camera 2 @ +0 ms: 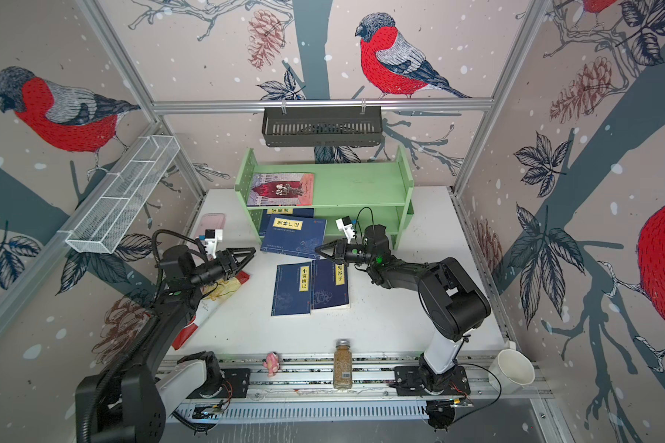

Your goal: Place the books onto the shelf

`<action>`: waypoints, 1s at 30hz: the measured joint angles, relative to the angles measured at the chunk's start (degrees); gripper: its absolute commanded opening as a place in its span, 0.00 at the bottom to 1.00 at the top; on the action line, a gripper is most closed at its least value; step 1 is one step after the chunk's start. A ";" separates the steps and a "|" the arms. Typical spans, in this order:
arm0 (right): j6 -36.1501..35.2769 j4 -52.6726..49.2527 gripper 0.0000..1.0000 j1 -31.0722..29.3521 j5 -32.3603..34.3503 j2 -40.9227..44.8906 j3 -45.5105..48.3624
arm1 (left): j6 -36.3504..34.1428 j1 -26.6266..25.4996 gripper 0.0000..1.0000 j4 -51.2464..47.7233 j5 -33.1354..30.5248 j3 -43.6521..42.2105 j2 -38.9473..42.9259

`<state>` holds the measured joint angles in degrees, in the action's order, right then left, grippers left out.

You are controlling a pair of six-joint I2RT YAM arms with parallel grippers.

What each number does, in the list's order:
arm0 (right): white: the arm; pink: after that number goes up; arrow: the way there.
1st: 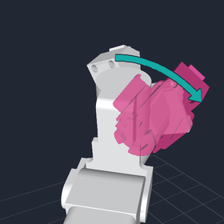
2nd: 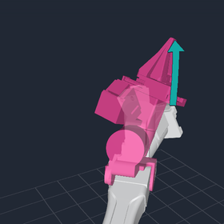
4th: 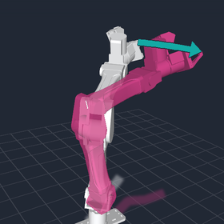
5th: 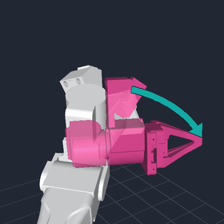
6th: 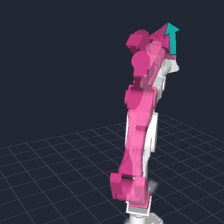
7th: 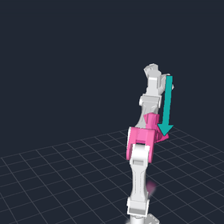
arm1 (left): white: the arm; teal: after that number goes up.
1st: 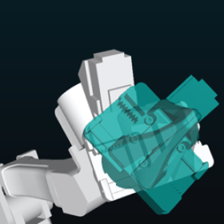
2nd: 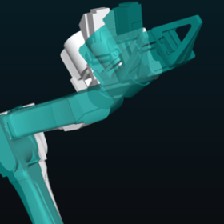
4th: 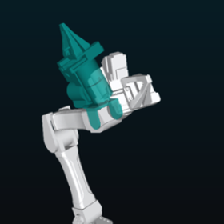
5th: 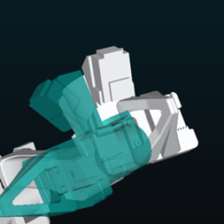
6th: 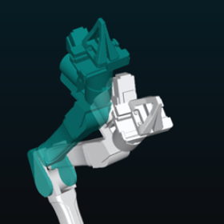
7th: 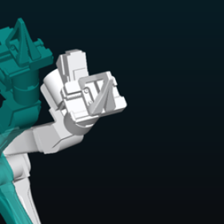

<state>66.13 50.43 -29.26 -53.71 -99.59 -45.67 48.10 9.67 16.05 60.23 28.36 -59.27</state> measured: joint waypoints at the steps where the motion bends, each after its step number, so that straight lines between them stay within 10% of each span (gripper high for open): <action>1: -0.13 -0.66 0.02 0.20 -0.26 -0.61 -0.68 | 0.00 0.02 0.42 0.00 0.02 0.00 0.04; 30: -1.99 -9.66 0.02 1.95 -4.52 -11.06 -17.35 | 2.56 0.28 0.43 1.84 0.92 -0.68 0.09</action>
<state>64.14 40.77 -27.31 -58.24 -110.65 -63.02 50.65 9.96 17.89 61.14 27.68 -59.18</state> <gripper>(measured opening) 0.110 0.429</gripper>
